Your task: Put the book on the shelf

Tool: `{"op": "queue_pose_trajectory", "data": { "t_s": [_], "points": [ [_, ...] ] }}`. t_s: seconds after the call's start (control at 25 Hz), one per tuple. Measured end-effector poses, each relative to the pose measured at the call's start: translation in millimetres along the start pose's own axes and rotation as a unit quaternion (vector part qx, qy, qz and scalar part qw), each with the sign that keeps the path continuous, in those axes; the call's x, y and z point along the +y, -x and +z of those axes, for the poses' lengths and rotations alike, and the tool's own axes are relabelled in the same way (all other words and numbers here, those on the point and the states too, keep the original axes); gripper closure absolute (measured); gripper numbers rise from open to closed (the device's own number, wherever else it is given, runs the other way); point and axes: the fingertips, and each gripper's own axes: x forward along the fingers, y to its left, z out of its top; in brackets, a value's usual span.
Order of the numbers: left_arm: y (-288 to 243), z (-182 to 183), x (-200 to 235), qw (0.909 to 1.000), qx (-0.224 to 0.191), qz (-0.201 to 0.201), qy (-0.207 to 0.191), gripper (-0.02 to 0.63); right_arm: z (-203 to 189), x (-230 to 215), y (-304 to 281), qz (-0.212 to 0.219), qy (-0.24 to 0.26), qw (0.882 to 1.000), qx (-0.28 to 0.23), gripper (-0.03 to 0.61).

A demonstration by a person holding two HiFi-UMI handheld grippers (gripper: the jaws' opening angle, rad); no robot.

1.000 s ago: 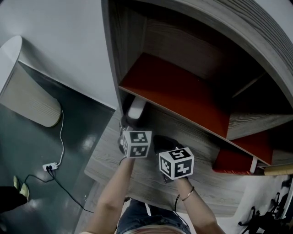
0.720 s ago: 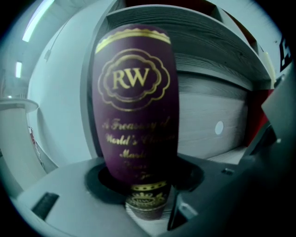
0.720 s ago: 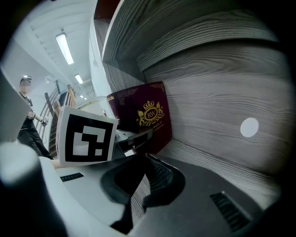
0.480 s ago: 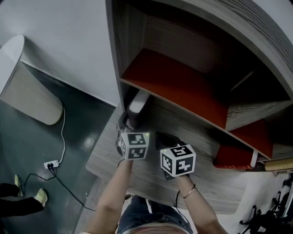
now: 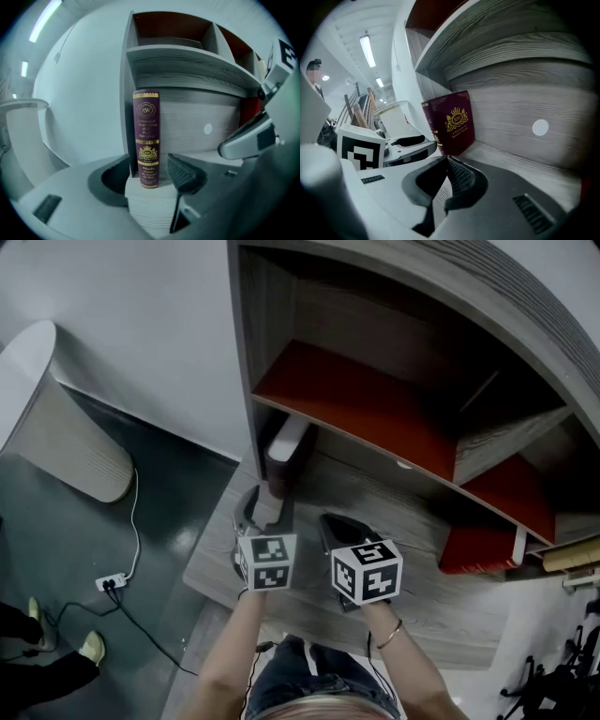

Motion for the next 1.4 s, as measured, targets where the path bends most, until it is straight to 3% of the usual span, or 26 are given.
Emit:
{"op": "queue_pose_trajectory", "data": {
  "t_s": [0.16, 0.84, 1.4],
  "points": [
    [29.2, -5.4, -7.4, 0.9997, 0.003, -0.025, -0.001, 0.374, -2.7, 8.7, 11.8, 0.0, -0.004, 1.0, -0.013, 0.569],
    [122.8, -26.9, -49.1, 0.9984, 0.02, -0.046, 0.027, 0.578, -39.1, 25.4, 74.9, 0.011, -0.003, 0.999, -0.045, 0.569],
    [198.3, -13.6, -101.7, 0.9958, -0.009, -0.071, 0.057, 0.603, -72.8, 40.9, 152.4, 0.024, 0.006, 0.995, -0.095, 0.571]
  ]
}}
